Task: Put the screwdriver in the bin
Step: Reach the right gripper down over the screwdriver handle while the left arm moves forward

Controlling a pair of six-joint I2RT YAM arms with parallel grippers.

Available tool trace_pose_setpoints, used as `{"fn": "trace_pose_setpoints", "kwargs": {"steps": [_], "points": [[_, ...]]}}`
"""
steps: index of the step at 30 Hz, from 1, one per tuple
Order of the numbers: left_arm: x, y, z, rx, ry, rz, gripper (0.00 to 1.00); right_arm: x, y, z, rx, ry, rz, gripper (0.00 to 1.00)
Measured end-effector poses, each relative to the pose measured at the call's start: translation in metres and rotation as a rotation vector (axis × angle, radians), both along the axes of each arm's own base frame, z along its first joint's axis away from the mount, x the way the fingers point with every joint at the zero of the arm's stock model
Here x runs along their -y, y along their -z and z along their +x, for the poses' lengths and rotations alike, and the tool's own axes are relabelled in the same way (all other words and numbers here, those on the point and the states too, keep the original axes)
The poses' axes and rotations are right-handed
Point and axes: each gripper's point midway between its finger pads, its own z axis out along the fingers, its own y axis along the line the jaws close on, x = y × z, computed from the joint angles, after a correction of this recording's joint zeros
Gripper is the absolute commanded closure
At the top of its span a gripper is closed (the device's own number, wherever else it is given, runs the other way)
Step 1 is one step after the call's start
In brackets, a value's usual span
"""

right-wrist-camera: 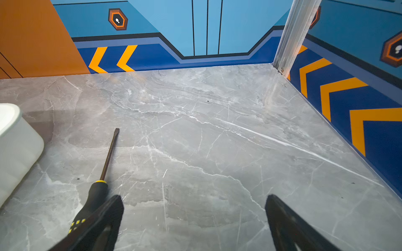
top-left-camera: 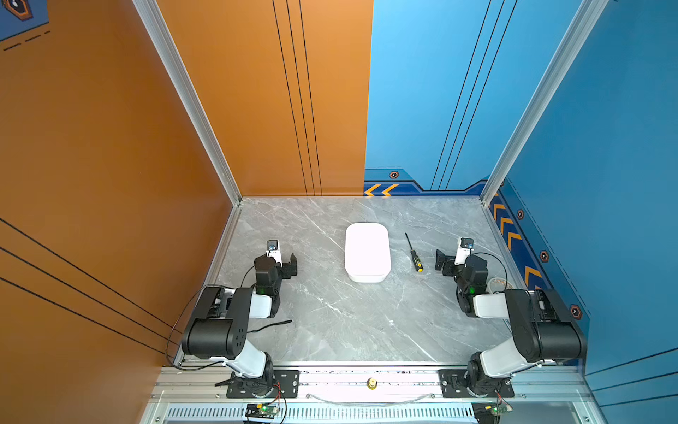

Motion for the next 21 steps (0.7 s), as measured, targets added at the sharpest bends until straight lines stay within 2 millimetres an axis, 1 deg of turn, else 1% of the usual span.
{"fn": "trace_pose_setpoints", "kwargs": {"steps": [3,6,8,12,15,17,18,20,21], "points": [[0.001,0.000,0.000,0.001,0.003,0.002,0.02,0.000,0.000,0.000,0.000,0.000,0.000,0.00],[0.009,-0.003,0.000,0.006,0.029,0.019,0.02,0.000,0.000,0.000,0.000,0.000,0.000,0.00],[0.015,-0.009,0.000,0.016,0.046,0.028,0.02,0.000,0.000,0.000,0.000,0.000,0.000,0.00],[0.022,-0.025,-0.005,0.032,0.068,0.049,0.02,0.000,0.001,0.000,-0.003,0.001,0.000,0.00],[0.035,-0.048,-0.004,0.043,0.112,0.074,0.02,0.002,0.001,-0.004,-0.027,0.013,-0.005,0.00],[0.050,-0.070,0.000,0.064,0.163,0.064,0.02,0.001,-0.009,-0.007,-0.030,0.023,-0.010,0.00],[0.056,-0.080,0.003,0.077,0.186,0.050,0.02,0.000,-0.017,-0.006,-0.030,0.024,-0.011,0.00],[0.071,-0.099,0.011,0.096,0.239,0.001,0.02,-0.005,-0.042,-0.001,-0.028,0.022,0.000,0.01],[0.076,-0.104,0.014,0.097,0.260,-0.022,0.02,-0.007,-0.053,0.002,-0.033,0.019,0.008,0.01]]}}
